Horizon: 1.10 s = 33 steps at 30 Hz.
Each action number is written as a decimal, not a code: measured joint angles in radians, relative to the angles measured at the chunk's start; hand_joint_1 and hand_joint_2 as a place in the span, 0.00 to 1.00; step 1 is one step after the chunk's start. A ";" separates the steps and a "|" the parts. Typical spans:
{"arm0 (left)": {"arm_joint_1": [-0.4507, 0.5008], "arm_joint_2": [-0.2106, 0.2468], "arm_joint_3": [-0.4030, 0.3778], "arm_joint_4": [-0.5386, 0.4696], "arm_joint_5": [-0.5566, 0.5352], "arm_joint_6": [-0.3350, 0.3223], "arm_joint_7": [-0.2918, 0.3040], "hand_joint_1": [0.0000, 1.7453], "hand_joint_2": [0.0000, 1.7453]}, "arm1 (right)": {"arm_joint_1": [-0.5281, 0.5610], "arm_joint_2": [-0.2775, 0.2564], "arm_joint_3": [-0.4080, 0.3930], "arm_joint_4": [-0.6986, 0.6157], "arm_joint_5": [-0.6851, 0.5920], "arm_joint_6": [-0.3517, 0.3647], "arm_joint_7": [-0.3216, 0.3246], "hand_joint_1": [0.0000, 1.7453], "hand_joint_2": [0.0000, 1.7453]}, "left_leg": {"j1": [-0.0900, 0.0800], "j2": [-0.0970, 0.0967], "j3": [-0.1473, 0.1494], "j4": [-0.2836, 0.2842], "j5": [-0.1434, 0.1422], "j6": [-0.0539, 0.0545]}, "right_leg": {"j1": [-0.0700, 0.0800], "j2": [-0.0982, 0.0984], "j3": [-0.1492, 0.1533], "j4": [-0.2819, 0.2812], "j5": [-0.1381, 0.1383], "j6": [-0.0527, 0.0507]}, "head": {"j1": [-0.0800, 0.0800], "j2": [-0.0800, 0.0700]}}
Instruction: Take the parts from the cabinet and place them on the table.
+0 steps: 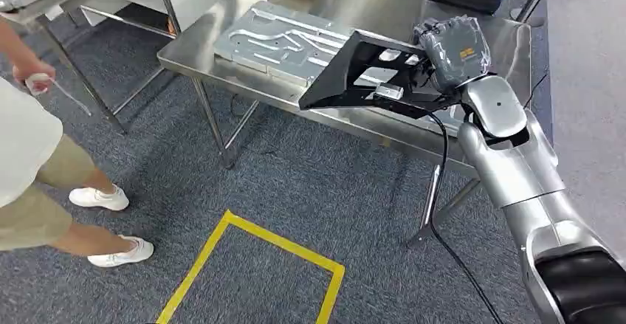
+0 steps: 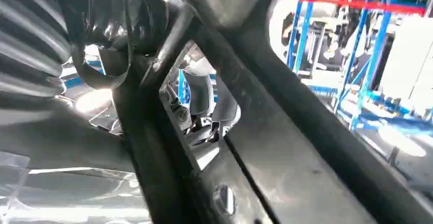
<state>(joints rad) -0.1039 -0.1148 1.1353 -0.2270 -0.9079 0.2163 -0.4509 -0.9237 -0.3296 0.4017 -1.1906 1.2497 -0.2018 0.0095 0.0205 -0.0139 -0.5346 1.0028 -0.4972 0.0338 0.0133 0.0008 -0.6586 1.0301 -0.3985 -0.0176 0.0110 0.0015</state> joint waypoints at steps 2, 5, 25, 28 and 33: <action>-0.004 0.002 0.000 0.000 0.000 0.000 0.000 0.00 1.00 | -0.010 0.002 0.001 0.001 0.001 0.002 0.000 1.00 1.00 | 0.006 0.001 0.005 -0.009 0.008 -0.016 | 0.009 0.003 0.017 -0.040 0.004 -0.010 | 0.004 0.000; -0.003 0.003 0.000 0.000 0.000 0.000 0.001 0.00 1.00 | -0.012 0.004 0.001 0.000 0.001 0.002 0.000 1.00 1.00 | 0.002 0.006 0.014 0.009 0.001 -0.024 | -0.004 -0.001 0.069 -0.080 0.000 -0.018 | 0.005 0.000; 0.000 0.007 0.000 0.000 -0.005 0.000 -0.001 0.00 1.00 | -0.118 -0.106 -0.024 0.120 -0.075 0.037 0.015 1.00 1.00 | 0.005 0.003 -0.082 0.023 0.055 0.009 | -0.027 0.004 -0.076 0.294 -0.220 0.054 | 0.003 0.000; 0.002 0.006 0.000 0.000 -0.005 -0.001 -0.001 0.00 1.00 | -0.126 -0.135 -0.042 0.148 -0.085 0.035 0.013 1.00 1.00 | 0.004 0.000 -0.047 0.023 0.030 0.007 | -0.027 0.003 -0.054 0.163 -0.107 0.050 | 0.003 0.000; -0.001 0.002 0.000 0.000 -0.007 -0.001 -0.003 0.00 1.00 | -0.160 -0.175 -0.064 0.177 -0.102 0.033 0.013 1.00 1.00 | 0.004 0.001 -0.014 0.008 0.008 -0.018 | -0.004 0.000 -0.001 -0.018 0.000 0.016 | 0.007 0.000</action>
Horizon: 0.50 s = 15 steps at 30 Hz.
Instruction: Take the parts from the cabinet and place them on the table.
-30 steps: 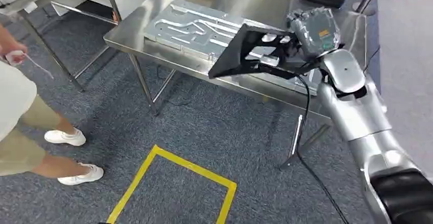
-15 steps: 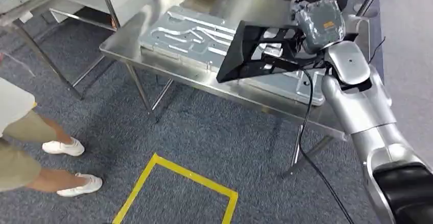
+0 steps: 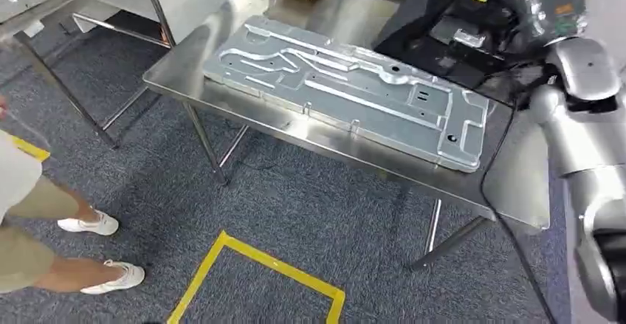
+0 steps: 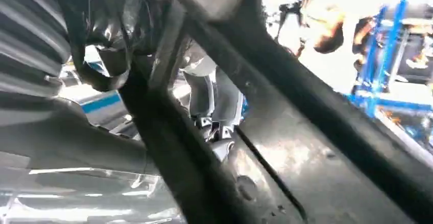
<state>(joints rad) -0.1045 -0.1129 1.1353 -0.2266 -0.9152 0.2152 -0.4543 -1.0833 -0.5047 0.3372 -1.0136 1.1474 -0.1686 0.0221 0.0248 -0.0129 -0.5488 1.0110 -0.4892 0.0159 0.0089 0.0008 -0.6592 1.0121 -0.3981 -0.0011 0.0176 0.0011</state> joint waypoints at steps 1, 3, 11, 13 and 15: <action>0.001 0.000 0.000 0.000 -0.001 0.000 -0.001 0.00 1.00 | 0.000 -0.009 -0.006 0.005 -0.008 0.000 0.000 1.00 1.00 | -0.002 0.002 0.004 0.007 0.007 -0.006 | 0.000 -0.001 0.008 -0.005 -0.005 -0.006 | -0.001 0.000; -0.001 0.000 0.000 0.000 -0.001 -0.001 -0.002 0.00 1.00 | -0.001 -0.021 -0.017 0.011 -0.018 0.000 -0.002 1.00 1.00 | -0.004 0.005 0.004 0.026 -0.010 -0.014 | -0.011 -0.001 0.036 -0.017 -0.007 -0.012 | -0.001 0.000; 0.000 0.000 0.000 0.000 0.003 -0.002 -0.003 0.00 1.00 | 0.005 -0.037 -0.035 0.039 -0.059 0.000 -0.010 1.00 1.00 | -0.014 0.007 -0.141 0.151 0.022 0.000 | 0.008 0.009 0.088 -0.007 -0.063 -0.032 | -0.002 0.000; 0.001 0.003 0.000 0.000 0.004 -0.002 -0.003 0.00 1.00 | 0.008 -0.039 -0.039 0.043 -0.063 0.000 -0.010 1.00 1.00 | -0.022 0.007 -0.093 0.033 0.079 0.022 | 0.007 0.008 0.104 -0.007 -0.079 -0.029 | -0.002 0.000; -0.003 0.002 0.000 0.000 0.005 -0.003 -0.003 0.00 1.00 | 0.008 -0.042 -0.041 0.047 -0.066 -0.001 -0.010 1.00 1.00 | -0.027 0.008 -0.084 0.010 0.065 0.022 | 0.006 0.013 0.096 -0.009 -0.079 -0.018 | -0.003 0.000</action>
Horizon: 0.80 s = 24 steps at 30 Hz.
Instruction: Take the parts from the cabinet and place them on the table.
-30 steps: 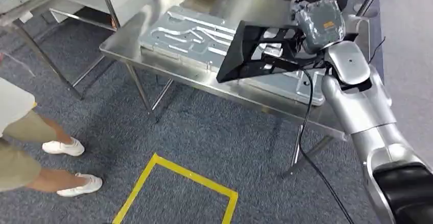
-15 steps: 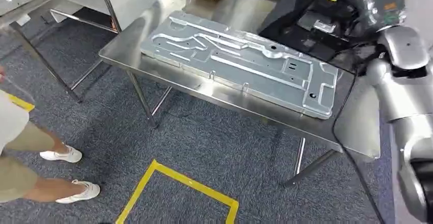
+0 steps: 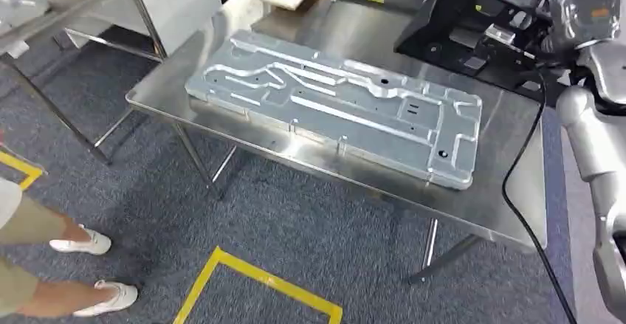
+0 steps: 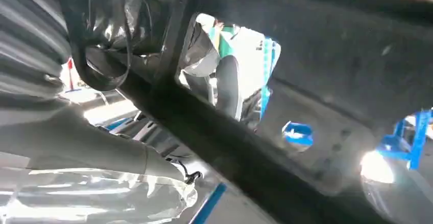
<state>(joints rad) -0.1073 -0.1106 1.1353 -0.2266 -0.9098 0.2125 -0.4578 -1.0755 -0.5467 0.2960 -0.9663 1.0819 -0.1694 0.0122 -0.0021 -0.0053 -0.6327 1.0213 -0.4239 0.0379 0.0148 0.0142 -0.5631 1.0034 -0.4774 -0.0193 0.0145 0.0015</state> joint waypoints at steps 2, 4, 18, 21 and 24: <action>0.003 0.001 0.000 0.000 0.001 0.000 0.000 0.00 1.00 | 0.018 -0.003 -0.002 0.005 0.000 -0.003 0.001 1.00 1.00 | -0.001 -0.002 0.007 -0.016 0.003 0.009 | 0.000 -0.001 0.011 0.007 0.002 0.014 | 0.002 0.000; 0.003 0.001 0.000 0.000 0.000 -0.002 0.000 0.00 1.00 | 0.024 -0.006 -0.004 0.006 0.000 -0.009 0.005 1.00 1.00 | 0.009 -0.001 0.037 -0.037 0.007 0.017 | -0.004 -0.003 0.005 0.034 -0.015 0.023 | 0.002 0.000; 0.003 0.002 0.002 0.000 0.003 -0.002 -0.001 0.00 1.00 | 0.048 0.023 -0.001 0.048 0.060 -0.056 0.009 1.00 1.00 | 0.033 0.000 0.127 -0.036 -0.074 -0.046 | -0.032 -0.015 -0.082 0.000 0.078 0.036 | 0.001 0.000; -0.001 0.003 0.002 0.000 0.008 -0.002 -0.002 0.00 1.00 | 0.041 0.062 0.004 0.057 0.088 -0.068 0.015 1.00 1.00 | 0.035 0.000 0.081 0.068 -0.113 -0.052 | -0.036 -0.015 -0.050 -0.010 0.067 0.012 | -0.003 0.000; 0.001 0.010 0.010 0.000 0.011 -0.002 0.002 0.00 1.00 | 0.036 0.107 0.015 0.077 0.111 -0.071 0.018 1.00 1.00 | 0.030 0.000 -0.072 0.295 -0.190 -0.050 | -0.024 -0.012 -0.036 -0.009 0.051 -0.004 | -0.003 0.000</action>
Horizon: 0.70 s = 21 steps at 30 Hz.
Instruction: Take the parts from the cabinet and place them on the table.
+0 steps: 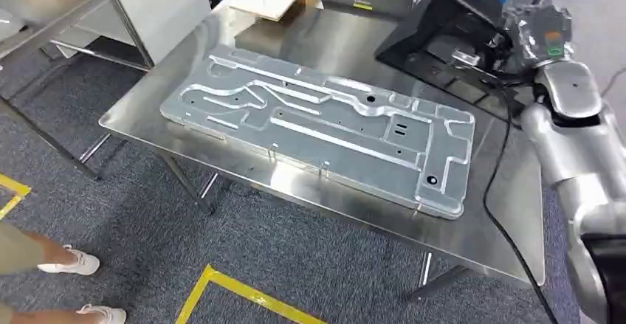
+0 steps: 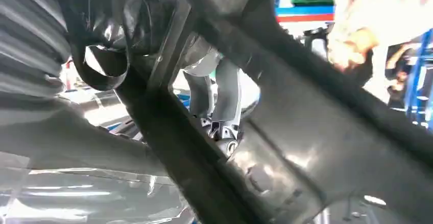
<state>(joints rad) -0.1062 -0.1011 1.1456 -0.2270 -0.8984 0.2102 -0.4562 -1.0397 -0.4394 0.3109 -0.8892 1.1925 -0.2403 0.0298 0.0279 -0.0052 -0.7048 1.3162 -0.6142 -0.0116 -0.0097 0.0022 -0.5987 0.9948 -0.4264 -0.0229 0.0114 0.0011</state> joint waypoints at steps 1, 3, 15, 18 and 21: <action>0.003 0.001 0.002 0.000 0.000 0.000 0.001 0.00 1.00 | 0.001 0.008 0.004 0.004 0.003 0.000 0.000 1.00 1.00 | -0.002 0.000 -0.027 0.019 0.004 0.001 | 0.003 0.003 0.004 0.002 -0.005 -0.001 | 0.000 0.000; 0.004 0.004 0.007 0.000 0.000 0.000 0.002 0.00 1.00 | 0.000 0.039 0.016 0.017 0.012 -0.001 0.001 1.00 1.00 | -0.006 0.000 -0.016 -0.079 0.101 0.009 | 0.008 0.005 0.019 0.008 -0.021 0.000 | 0.000 0.000; 0.007 0.010 0.010 0.000 -0.008 0.000 -0.002 0.00 1.00 | -0.010 0.092 0.042 0.038 0.015 -0.007 -0.011 1.00 1.00 | -0.012 -0.004 0.088 -0.310 0.197 0.061 | 0.003 -0.001 -0.088 0.259 -0.167 0.054 | 0.000 0.000; 0.009 0.010 0.010 0.000 -0.008 0.000 -0.002 0.00 1.00 | 0.005 0.097 0.049 0.045 0.015 -0.007 -0.012 1.00 1.00 | -0.012 -0.004 0.104 -0.308 0.183 0.060 | 0.002 -0.001 -0.157 0.320 -0.131 0.053 | 0.001 0.000; 0.009 0.010 0.010 0.000 -0.009 0.004 0.000 0.00 1.00 | 0.002 0.099 0.051 0.045 0.015 -0.007 -0.014 1.00 1.00 | -0.016 -0.008 0.128 -0.307 0.164 0.057 | 0.009 0.000 -0.058 0.061 0.041 0.029 | 0.001 0.000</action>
<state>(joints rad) -0.0973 -0.0916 1.1551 -0.2270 -0.9072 0.2140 -0.4562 -1.0379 -0.3403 0.3616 -0.8446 1.2074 -0.2476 0.0156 0.0119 -0.0135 -0.5772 1.0094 -0.4502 0.0457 -0.0008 0.0024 -0.6566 1.0558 -0.3850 0.0064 0.0122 0.0015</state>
